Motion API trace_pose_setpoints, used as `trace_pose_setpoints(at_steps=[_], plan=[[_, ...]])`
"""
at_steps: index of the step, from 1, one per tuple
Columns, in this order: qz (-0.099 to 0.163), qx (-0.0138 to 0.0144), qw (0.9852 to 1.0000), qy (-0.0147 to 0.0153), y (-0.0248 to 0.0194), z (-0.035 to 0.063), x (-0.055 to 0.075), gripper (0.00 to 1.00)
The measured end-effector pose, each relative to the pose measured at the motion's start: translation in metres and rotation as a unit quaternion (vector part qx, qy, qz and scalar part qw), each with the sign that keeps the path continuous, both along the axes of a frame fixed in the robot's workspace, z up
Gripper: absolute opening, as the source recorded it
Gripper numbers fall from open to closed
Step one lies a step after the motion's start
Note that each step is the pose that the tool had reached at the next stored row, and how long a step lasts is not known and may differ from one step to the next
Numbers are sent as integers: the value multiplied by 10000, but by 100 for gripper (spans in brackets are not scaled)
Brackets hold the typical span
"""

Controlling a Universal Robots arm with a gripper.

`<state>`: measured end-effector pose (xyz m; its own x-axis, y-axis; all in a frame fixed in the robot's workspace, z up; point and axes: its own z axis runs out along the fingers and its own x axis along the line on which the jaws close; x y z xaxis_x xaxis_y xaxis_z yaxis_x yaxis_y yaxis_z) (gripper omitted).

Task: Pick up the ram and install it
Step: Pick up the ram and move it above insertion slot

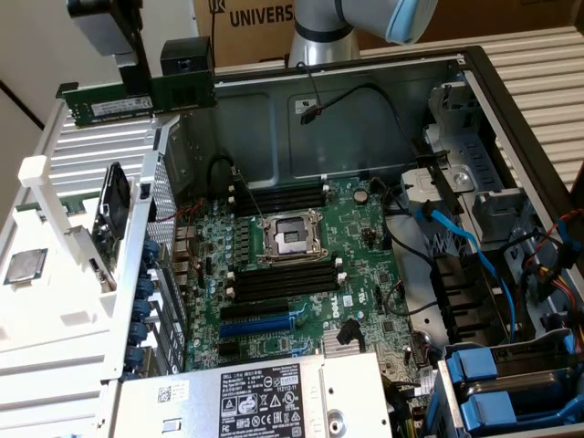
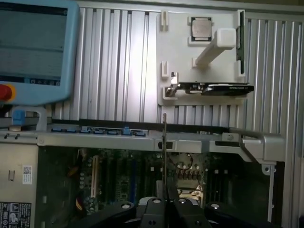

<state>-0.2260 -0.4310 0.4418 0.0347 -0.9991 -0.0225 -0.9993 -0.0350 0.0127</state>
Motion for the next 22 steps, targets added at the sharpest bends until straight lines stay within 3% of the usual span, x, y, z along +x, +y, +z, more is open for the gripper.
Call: trace_pose_setpoints(at_steps=[3,5,12,22], plan=[[0,4,10000,0,0,0,135,12],[0,13,10000,-3,0,-2,318,12],[-10,50,9999,-99,0,-28,496,12],[-31,64,9999,-106,7,-132,836,12]])
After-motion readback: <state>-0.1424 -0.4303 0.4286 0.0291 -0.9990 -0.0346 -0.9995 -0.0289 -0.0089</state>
